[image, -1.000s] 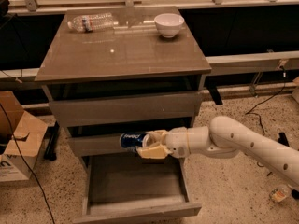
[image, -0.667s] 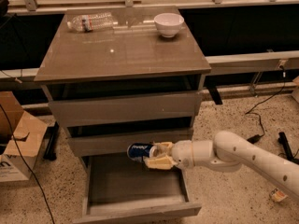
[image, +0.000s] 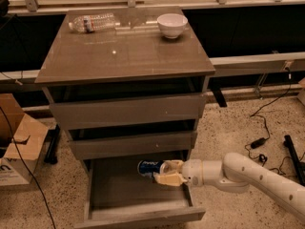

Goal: Place pepsi can into bottom drawer

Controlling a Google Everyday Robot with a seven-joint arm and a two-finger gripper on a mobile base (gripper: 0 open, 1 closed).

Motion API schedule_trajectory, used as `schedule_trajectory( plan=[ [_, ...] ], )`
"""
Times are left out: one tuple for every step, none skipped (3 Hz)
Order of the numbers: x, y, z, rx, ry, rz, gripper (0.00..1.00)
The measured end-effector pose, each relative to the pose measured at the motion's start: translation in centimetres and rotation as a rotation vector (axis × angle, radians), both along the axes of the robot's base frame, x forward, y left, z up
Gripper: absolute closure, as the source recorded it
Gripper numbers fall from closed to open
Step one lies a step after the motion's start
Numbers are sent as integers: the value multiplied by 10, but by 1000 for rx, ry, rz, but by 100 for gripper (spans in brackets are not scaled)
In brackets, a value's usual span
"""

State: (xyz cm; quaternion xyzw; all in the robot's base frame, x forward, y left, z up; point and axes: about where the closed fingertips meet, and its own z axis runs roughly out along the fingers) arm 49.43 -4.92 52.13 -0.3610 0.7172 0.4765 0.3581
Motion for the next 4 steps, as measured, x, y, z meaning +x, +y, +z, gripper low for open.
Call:
schedule_trajectory(
  plan=[
    [15, 16, -34, 2, 38, 15, 100],
    [34, 33, -82, -15, 95, 29, 100],
    [44, 44, -131, -31, 152, 24, 100],
    [54, 49, -197, -60, 218, -23, 100]
  ],
)
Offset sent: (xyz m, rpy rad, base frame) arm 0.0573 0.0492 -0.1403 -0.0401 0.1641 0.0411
